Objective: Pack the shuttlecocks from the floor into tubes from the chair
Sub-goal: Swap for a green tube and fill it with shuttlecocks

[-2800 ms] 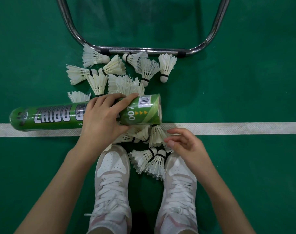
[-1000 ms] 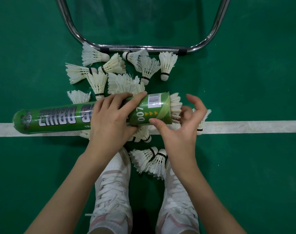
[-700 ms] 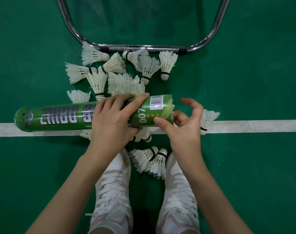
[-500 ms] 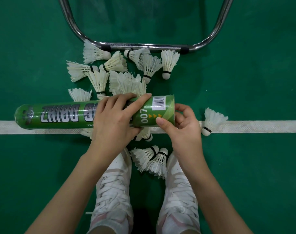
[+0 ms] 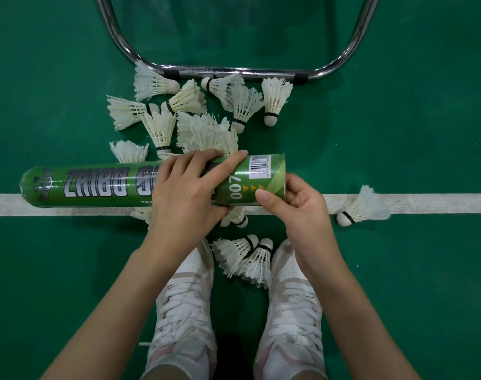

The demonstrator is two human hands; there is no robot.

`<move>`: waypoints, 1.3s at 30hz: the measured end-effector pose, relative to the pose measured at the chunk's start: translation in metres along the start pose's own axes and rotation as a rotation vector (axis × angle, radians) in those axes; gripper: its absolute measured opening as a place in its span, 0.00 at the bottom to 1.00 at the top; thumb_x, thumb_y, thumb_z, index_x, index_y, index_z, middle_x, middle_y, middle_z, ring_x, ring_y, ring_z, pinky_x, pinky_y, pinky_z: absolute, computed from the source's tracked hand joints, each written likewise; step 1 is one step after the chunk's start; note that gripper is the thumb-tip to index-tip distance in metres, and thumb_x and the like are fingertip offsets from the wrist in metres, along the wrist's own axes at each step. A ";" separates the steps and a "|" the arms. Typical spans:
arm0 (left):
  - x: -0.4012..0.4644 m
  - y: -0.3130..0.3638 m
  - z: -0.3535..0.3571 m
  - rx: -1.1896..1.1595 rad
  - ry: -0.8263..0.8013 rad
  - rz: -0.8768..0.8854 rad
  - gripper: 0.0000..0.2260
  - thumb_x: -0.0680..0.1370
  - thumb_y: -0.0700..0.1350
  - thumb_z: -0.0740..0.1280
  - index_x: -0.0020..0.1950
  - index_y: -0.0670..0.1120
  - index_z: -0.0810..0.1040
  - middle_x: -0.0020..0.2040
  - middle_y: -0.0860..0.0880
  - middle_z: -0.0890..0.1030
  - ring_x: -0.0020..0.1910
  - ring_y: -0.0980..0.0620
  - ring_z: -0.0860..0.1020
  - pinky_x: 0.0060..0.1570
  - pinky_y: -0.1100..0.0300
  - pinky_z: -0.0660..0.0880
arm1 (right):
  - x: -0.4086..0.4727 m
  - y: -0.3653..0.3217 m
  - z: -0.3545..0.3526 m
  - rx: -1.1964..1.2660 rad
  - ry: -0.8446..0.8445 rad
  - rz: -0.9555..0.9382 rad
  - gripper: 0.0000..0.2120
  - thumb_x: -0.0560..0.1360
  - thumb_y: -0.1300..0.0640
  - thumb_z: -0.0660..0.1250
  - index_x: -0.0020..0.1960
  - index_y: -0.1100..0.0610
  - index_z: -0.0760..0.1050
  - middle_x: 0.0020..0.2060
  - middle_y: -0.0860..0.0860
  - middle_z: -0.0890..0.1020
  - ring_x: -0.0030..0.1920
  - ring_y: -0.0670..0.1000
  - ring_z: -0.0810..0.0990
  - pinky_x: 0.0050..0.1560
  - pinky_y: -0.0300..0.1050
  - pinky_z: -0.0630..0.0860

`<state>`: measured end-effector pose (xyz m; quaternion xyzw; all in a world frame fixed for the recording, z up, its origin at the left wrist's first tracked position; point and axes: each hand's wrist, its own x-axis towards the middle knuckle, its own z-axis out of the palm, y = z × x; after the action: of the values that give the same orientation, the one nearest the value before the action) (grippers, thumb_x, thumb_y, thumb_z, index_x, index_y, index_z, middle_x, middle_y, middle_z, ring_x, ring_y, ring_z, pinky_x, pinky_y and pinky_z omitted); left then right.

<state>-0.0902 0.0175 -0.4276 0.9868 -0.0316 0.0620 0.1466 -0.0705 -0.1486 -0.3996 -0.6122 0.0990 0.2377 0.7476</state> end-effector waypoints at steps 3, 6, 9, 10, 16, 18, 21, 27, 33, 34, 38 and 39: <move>0.000 0.000 0.000 -0.003 0.003 0.004 0.29 0.68 0.56 0.64 0.70 0.55 0.68 0.58 0.47 0.77 0.55 0.44 0.74 0.56 0.51 0.63 | 0.001 -0.001 -0.002 0.001 -0.028 0.012 0.12 0.72 0.69 0.66 0.54 0.59 0.77 0.47 0.51 0.84 0.49 0.45 0.82 0.48 0.34 0.76; 0.000 -0.001 0.000 -0.005 0.002 0.008 0.30 0.67 0.55 0.66 0.70 0.55 0.68 0.58 0.47 0.77 0.55 0.44 0.74 0.56 0.51 0.63 | 0.001 -0.001 -0.004 -0.056 -0.036 -0.004 0.11 0.72 0.67 0.67 0.54 0.58 0.78 0.48 0.51 0.84 0.49 0.45 0.82 0.49 0.35 0.76; 0.000 -0.002 0.000 -0.007 -0.003 0.008 0.29 0.68 0.56 0.65 0.70 0.56 0.68 0.58 0.48 0.77 0.56 0.44 0.74 0.56 0.51 0.63 | 0.002 -0.002 -0.006 -0.098 -0.050 -0.003 0.12 0.72 0.66 0.67 0.54 0.58 0.78 0.47 0.50 0.84 0.48 0.44 0.82 0.50 0.35 0.76; 0.000 -0.002 0.000 -0.007 -0.003 0.009 0.29 0.69 0.56 0.64 0.70 0.56 0.68 0.58 0.48 0.77 0.55 0.44 0.74 0.56 0.51 0.63 | 0.002 -0.002 -0.006 -0.110 -0.057 0.001 0.12 0.72 0.65 0.67 0.54 0.57 0.78 0.47 0.49 0.84 0.48 0.44 0.82 0.49 0.35 0.76; 0.001 -0.002 0.000 -0.005 -0.030 0.008 0.29 0.69 0.57 0.62 0.70 0.56 0.67 0.58 0.48 0.77 0.55 0.44 0.74 0.56 0.50 0.64 | 0.006 -0.003 -0.007 -0.099 -0.077 0.011 0.14 0.72 0.68 0.66 0.54 0.55 0.76 0.43 0.46 0.84 0.46 0.42 0.82 0.46 0.33 0.76; 0.000 -0.002 0.000 0.000 -0.031 0.007 0.29 0.69 0.56 0.65 0.70 0.56 0.68 0.59 0.48 0.77 0.56 0.44 0.74 0.56 0.50 0.64 | 0.006 -0.004 -0.007 -0.077 -0.093 0.020 0.15 0.73 0.69 0.65 0.56 0.56 0.74 0.44 0.46 0.84 0.46 0.42 0.82 0.45 0.33 0.76; 0.000 -0.001 0.001 0.006 -0.036 0.010 0.32 0.67 0.53 0.72 0.70 0.56 0.68 0.59 0.47 0.77 0.56 0.43 0.74 0.57 0.50 0.64 | 0.005 -0.004 -0.008 -0.075 -0.118 0.030 0.16 0.74 0.69 0.64 0.60 0.58 0.72 0.47 0.48 0.83 0.48 0.43 0.82 0.46 0.33 0.76; -0.001 0.001 0.002 0.009 -0.043 0.020 0.34 0.65 0.51 0.75 0.70 0.56 0.68 0.59 0.47 0.77 0.56 0.43 0.74 0.57 0.49 0.64 | 0.003 -0.004 -0.010 -0.101 -0.150 0.038 0.17 0.75 0.69 0.62 0.63 0.62 0.70 0.53 0.54 0.81 0.51 0.45 0.80 0.51 0.34 0.76; 0.001 0.002 0.003 0.000 -0.045 0.024 0.34 0.65 0.50 0.75 0.70 0.56 0.68 0.59 0.47 0.77 0.55 0.43 0.74 0.56 0.49 0.64 | 0.000 -0.007 -0.016 -0.166 -0.125 0.014 0.14 0.75 0.65 0.65 0.59 0.56 0.73 0.52 0.53 0.82 0.54 0.48 0.81 0.52 0.38 0.77; 0.002 0.002 0.003 -0.002 -0.043 0.024 0.34 0.65 0.50 0.75 0.70 0.56 0.68 0.58 0.47 0.77 0.55 0.43 0.74 0.56 0.49 0.64 | -0.001 -0.008 -0.019 -0.178 -0.110 0.001 0.13 0.74 0.64 0.65 0.58 0.57 0.74 0.51 0.53 0.82 0.53 0.48 0.81 0.53 0.39 0.77; 0.003 0.004 0.001 -0.014 -0.044 0.017 0.35 0.65 0.49 0.76 0.70 0.55 0.69 0.58 0.47 0.77 0.56 0.42 0.74 0.57 0.49 0.64 | -0.006 -0.011 -0.037 -0.214 0.018 -0.035 0.09 0.74 0.57 0.65 0.54 0.55 0.76 0.47 0.49 0.83 0.50 0.42 0.80 0.49 0.32 0.74; 0.004 0.004 0.001 -0.017 -0.045 0.017 0.35 0.65 0.49 0.76 0.70 0.55 0.69 0.58 0.47 0.77 0.56 0.42 0.74 0.57 0.49 0.64 | -0.007 -0.010 -0.043 -0.258 0.060 -0.051 0.08 0.73 0.56 0.65 0.52 0.53 0.77 0.47 0.48 0.83 0.51 0.42 0.80 0.50 0.32 0.74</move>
<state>-0.0867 0.0133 -0.4271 0.9863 -0.0440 0.0408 0.1537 -0.0657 -0.1933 -0.3983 -0.7122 0.0743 0.2111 0.6653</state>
